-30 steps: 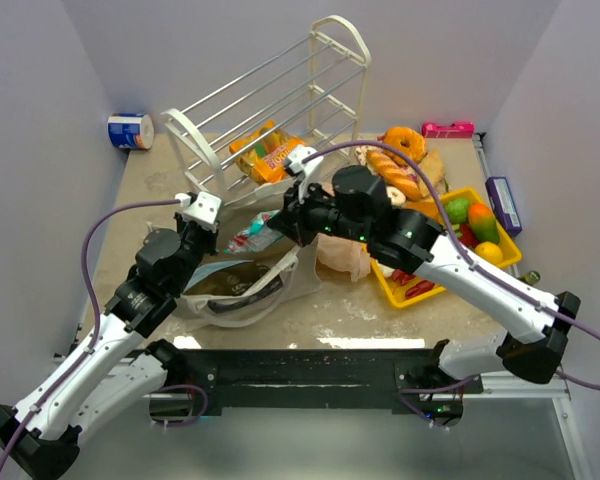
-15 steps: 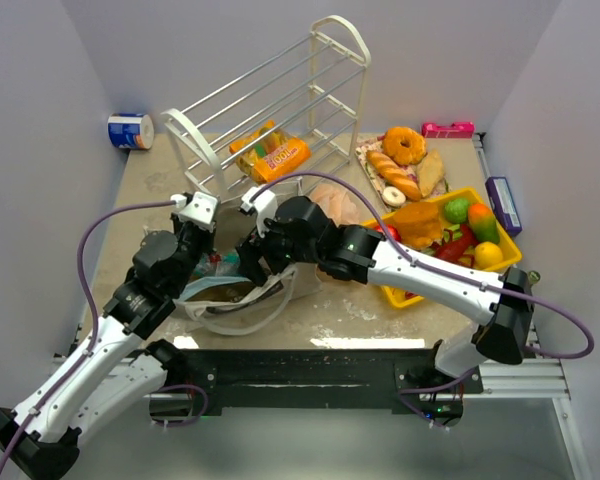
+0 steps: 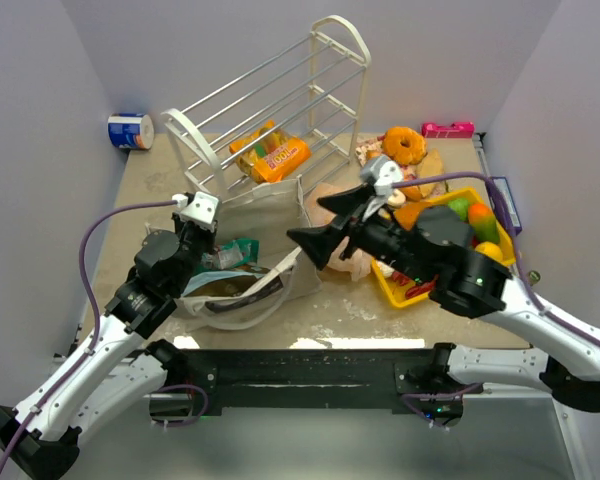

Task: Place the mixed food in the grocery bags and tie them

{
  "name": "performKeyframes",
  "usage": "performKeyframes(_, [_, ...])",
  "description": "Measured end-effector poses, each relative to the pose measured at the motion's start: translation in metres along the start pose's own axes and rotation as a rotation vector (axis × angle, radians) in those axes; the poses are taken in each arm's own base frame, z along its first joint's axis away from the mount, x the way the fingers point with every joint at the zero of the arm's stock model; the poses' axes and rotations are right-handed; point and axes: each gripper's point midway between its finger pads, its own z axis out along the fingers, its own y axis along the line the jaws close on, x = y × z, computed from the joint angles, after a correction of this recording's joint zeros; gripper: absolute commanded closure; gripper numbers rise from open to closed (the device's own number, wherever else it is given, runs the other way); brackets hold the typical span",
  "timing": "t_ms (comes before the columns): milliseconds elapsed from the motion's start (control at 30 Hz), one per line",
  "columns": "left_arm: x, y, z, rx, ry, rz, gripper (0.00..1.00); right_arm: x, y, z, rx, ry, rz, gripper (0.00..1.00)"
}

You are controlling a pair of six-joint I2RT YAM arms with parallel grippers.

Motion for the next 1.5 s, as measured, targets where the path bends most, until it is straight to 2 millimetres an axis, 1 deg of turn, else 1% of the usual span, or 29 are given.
performKeyframes(33, [0.000, 0.000, 0.000, 0.000, 0.000, 0.000, 1.00, -0.014, -0.006, -0.007, 0.033, -0.037, 0.001, 0.08])
performKeyframes(100, [0.000, 0.000, 0.000, 0.000, -0.001, -0.001, 1.00, -0.038, -0.018, -0.012, 0.098, -0.090, -0.002, 0.09])
performKeyframes(133, [0.000, 0.000, -0.001, 0.000, -0.001, -0.001, 1.00, -0.046, -0.027, -0.010, 0.127, -0.107, -0.008, 0.09])
performKeyframes(167, [0.000, 0.000, -0.001, 0.000, -0.002, -0.001, 1.00, -0.050, -0.036, -0.008, 0.153, -0.112, -0.012, 0.11])
performKeyframes(200, [-0.001, 0.000, -0.001, 0.000, -0.003, -0.001, 1.00, -0.050, -0.050, -0.004, 0.185, -0.107, -0.018, 0.11])
performKeyframes(267, [-0.001, 0.001, -0.002, 0.000, -0.004, -0.002, 1.00, -0.047, -0.090, 0.001, 0.273, -0.090, -0.026, 0.12])
performKeyframes(333, [-0.002, 0.002, -0.004, -0.002, -0.007, -0.003, 1.00, -0.035, -0.133, 0.009, 0.361, -0.049, -0.023, 0.13])
performKeyframes(367, [-0.002, 0.002, -0.004, -0.002, -0.008, -0.003, 1.00, -0.028, -0.149, 0.013, 0.388, -0.026, -0.017, 0.14])
performKeyframes(433, [-0.003, 0.003, -0.006, -0.007, -0.013, -0.005, 1.00, -0.015, -0.175, 0.018, 0.422, 0.015, 0.001, 0.15])
performKeyframes(467, [-0.003, 0.004, -0.007, -0.010, -0.014, -0.006, 1.00, -0.009, -0.182, 0.022, 0.418, 0.034, 0.011, 0.17])
performKeyframes(567, [-0.003, 0.010, -0.008, -0.039, -0.012, -0.007, 1.00, 0.002, -0.196, 0.032, 0.396, 0.059, 0.040, 0.18])
performKeyframes(633, [-0.001, 0.018, -0.009, -0.090, -0.001, -0.007, 1.00, 0.010, -0.204, 0.043, 0.376, 0.071, 0.057, 0.18])
performKeyframes(700, [0.000, 0.026, -0.010, -0.138, 0.006, -0.008, 1.00, 0.019, -0.211, 0.055, 0.359, 0.081, 0.074, 0.15])
performKeyframes(833, [0.003, 0.043, -0.015, -0.233, 0.016, -0.011, 1.00, 0.047, -0.219, 0.080, 0.312, 0.111, 0.123, 0.10])
performKeyframes(933, [0.006, 0.050, -0.020, -0.273, 0.015, -0.014, 1.00, 0.061, -0.224, 0.095, 0.298, 0.118, 0.153, 0.08])
performKeyframes(1033, [0.007, 0.053, -0.023, -0.287, 0.013, -0.013, 1.00, 0.069, -0.231, 0.105, 0.301, 0.115, 0.172, 0.05])
performKeyframes(1133, [0.007, 0.054, -0.023, -0.292, 0.012, -0.008, 1.00, 0.077, -0.238, 0.114, 0.311, 0.110, 0.195, 0.04])
performKeyframes(1367, [0.006, 0.054, -0.023, -0.286, 0.008, -0.003, 1.00, 0.108, -0.260, 0.140, 0.344, 0.122, 0.268, 0.10])
performKeyframes(1500, [0.005, 0.053, -0.023, -0.282, 0.006, -0.004, 1.00, 0.113, -0.267, 0.156, 0.338, 0.102, 0.302, 0.14])
